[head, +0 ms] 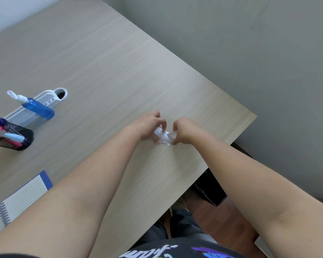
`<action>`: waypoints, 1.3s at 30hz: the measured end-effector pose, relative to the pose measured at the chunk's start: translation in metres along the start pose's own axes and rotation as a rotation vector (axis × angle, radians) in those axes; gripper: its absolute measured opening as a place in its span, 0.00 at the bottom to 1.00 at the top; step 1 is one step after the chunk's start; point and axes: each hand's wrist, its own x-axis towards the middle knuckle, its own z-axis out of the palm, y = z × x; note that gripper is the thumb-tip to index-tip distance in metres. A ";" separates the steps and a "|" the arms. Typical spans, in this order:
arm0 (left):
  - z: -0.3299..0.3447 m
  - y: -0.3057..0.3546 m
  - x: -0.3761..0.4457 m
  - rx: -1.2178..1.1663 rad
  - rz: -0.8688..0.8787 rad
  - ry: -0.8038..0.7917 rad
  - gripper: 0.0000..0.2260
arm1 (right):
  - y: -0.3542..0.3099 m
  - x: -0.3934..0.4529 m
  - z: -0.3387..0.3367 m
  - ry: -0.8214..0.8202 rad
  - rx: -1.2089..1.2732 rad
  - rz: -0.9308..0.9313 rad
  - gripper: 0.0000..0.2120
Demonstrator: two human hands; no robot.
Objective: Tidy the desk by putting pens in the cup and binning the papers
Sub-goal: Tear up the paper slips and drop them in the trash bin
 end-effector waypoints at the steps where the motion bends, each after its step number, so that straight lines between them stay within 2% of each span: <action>1: 0.001 0.000 0.000 -0.010 -0.001 0.000 0.21 | -0.001 0.000 0.000 0.006 0.012 0.001 0.22; 4: 0.002 -0.002 -0.001 -0.057 -0.023 0.006 0.19 | 0.001 0.001 0.002 0.034 0.125 0.000 0.24; 9: 0.006 -0.003 -0.003 -0.095 -0.060 0.022 0.17 | 0.018 -0.003 0.002 -0.012 0.185 -0.001 0.13; 14: 0.004 0.000 -0.003 -0.063 -0.078 0.001 0.17 | 0.037 -0.010 0.005 0.011 0.324 0.045 0.15; 18: 0.004 0.006 -0.003 -0.080 -0.182 -0.012 0.18 | 0.040 -0.013 0.010 0.028 0.434 0.049 0.17; 24: 0.008 0.003 -0.007 -0.346 -0.329 0.038 0.21 | 0.045 -0.017 0.016 0.069 0.621 0.049 0.16; 27: 0.015 0.006 -0.011 -0.511 -0.339 0.057 0.21 | 0.055 -0.022 0.027 0.169 0.831 0.079 0.16; 30: 0.024 0.016 -0.010 -0.692 -0.290 0.058 0.14 | 0.065 -0.036 0.036 0.345 1.020 0.124 0.12; 32: 0.030 0.034 -0.005 -0.785 -0.256 0.059 0.07 | 0.074 -0.049 0.042 0.469 1.135 0.192 0.13; 33: 0.034 0.048 0.000 -0.845 -0.232 0.063 0.04 | 0.078 -0.058 0.044 0.531 1.181 0.241 0.13; 36: 0.050 0.098 0.014 -1.022 -0.181 0.082 0.07 | 0.096 -0.080 0.047 0.732 1.395 0.449 0.12; 39: 0.078 0.153 0.019 -1.120 -0.152 0.093 0.07 | 0.127 -0.104 0.052 0.840 1.557 0.674 0.10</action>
